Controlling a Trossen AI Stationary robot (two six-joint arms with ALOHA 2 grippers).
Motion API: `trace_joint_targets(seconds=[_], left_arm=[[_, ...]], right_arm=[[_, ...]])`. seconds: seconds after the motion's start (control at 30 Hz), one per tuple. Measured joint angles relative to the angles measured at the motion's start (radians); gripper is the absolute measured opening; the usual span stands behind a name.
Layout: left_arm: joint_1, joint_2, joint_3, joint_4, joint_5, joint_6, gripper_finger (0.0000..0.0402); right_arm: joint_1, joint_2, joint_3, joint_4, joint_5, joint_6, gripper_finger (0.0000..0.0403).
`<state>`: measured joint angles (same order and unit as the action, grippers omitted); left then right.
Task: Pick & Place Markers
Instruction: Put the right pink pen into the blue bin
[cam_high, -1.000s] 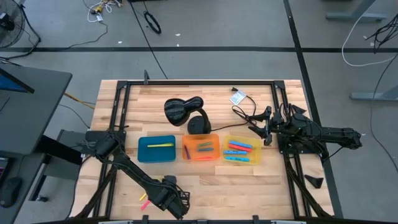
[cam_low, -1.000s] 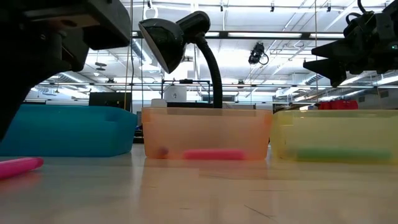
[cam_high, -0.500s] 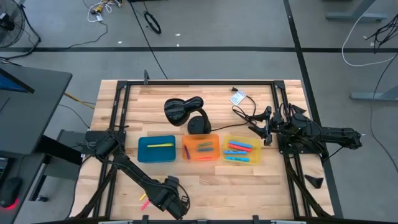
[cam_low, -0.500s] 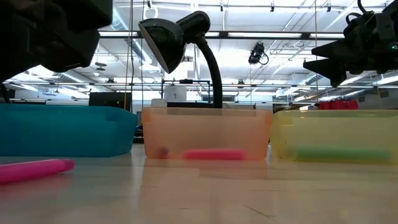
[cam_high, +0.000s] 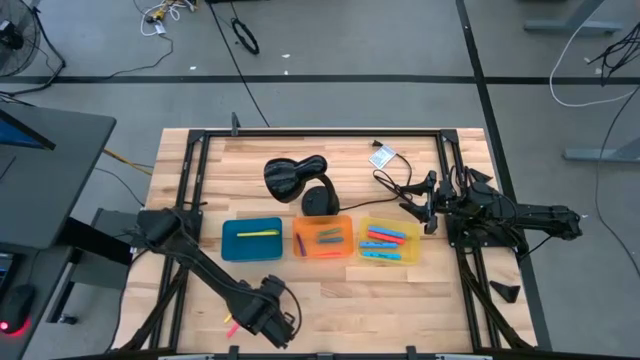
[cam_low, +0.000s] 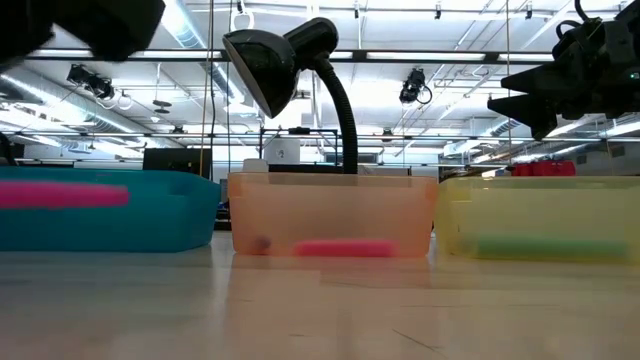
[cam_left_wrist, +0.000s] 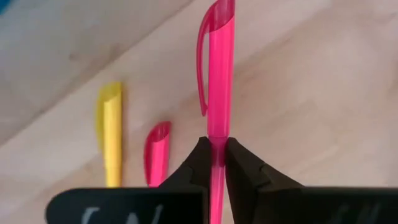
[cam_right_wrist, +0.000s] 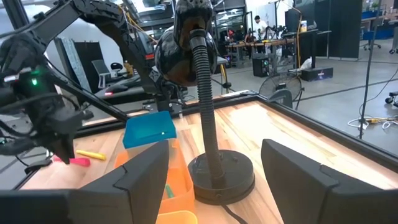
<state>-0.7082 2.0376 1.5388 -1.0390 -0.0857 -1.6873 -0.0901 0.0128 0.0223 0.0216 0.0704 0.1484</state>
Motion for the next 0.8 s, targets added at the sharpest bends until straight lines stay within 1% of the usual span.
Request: trace_joint_targets(seconds=[0.23, 0.47, 0.8], left_arm=[[-0.002, -0.093, 0.000, -0.031, -0.011, 0.160, 0.0024], [-0.002, -0.163, 0.001, -0.032, 0.022, 0.353, 0.0024], [0.009, -0.182, 0.001, -0.030, 0.059, 0.674, 0.0024]], right_arm=[[0.000, 0.000, 0.000, 0.000, 0.000, 0.000, 0.0259], [0.000, 0.000, 0.000, 0.000, 0.000, 0.000, 0.0259], [0.000, 0.000, 0.000, 0.000, 0.000, 0.000, 0.0259]])
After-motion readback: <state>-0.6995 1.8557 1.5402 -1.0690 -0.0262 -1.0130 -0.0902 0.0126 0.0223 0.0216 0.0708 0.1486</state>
